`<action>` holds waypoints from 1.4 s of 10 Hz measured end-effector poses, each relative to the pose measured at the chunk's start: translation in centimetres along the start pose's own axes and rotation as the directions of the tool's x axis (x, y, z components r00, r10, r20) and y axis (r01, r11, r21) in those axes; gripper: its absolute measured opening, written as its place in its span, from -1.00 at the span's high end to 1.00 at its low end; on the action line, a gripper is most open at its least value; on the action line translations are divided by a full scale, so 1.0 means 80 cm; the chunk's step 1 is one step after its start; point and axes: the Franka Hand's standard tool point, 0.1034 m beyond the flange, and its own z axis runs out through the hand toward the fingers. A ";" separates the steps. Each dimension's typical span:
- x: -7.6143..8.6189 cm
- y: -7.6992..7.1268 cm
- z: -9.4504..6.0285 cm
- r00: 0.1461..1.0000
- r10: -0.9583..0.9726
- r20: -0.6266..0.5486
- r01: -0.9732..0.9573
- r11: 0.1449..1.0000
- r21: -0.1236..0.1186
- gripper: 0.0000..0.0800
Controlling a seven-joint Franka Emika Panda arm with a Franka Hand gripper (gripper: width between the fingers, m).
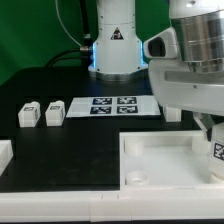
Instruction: Assemble one leg
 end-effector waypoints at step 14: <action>0.005 0.002 0.002 0.316 -0.949 -0.001 0.946 0.315 -0.076 -0.62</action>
Offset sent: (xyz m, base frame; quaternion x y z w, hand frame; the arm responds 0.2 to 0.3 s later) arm 0.0000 0.0000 0.0000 0.0000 0.0000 -0.0899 0.9960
